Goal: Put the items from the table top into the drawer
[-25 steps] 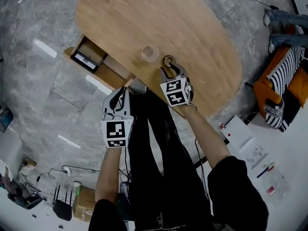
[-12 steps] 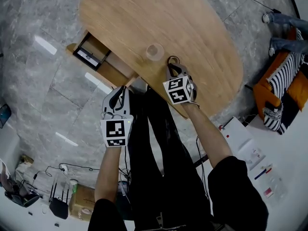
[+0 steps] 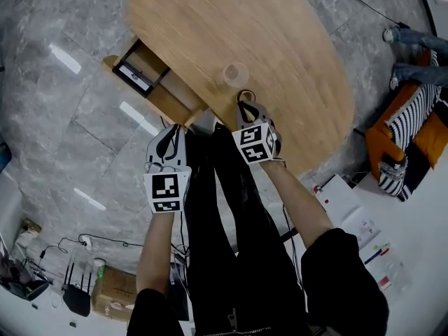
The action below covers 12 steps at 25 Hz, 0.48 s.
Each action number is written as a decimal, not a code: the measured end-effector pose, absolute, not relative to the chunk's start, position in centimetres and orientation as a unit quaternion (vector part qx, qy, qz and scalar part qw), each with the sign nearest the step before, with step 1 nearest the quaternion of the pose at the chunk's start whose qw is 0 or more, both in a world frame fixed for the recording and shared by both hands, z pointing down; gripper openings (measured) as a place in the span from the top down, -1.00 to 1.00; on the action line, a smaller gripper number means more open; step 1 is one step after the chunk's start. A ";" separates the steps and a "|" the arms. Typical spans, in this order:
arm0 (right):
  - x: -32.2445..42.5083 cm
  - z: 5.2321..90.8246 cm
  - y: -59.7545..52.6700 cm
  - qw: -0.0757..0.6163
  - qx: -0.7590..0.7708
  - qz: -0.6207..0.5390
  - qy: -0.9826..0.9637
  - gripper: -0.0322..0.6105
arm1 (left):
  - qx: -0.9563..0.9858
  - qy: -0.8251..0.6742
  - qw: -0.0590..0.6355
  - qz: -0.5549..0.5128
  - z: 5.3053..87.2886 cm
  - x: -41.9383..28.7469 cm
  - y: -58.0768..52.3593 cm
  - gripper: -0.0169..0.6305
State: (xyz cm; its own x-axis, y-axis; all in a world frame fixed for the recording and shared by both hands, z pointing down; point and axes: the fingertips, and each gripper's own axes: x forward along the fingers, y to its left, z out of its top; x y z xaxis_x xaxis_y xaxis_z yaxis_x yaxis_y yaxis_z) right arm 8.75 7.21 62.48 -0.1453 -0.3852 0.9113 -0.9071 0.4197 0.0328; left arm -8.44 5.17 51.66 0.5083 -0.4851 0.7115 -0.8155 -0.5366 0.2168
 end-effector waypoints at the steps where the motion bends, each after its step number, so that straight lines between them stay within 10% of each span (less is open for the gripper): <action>1: 8.1 62.4 7.3 0.463 0.457 0.281 -0.705 0.80 | 0.822 -0.398 0.278 0.299 51.7 -8.7 5.2 0.87; 12: -0.5 61.3 7.1 0.442 0.408 0.271 -0.752 0.80 | 0.803 -0.433 0.295 0.285 52.1 -12.6 5.3 0.87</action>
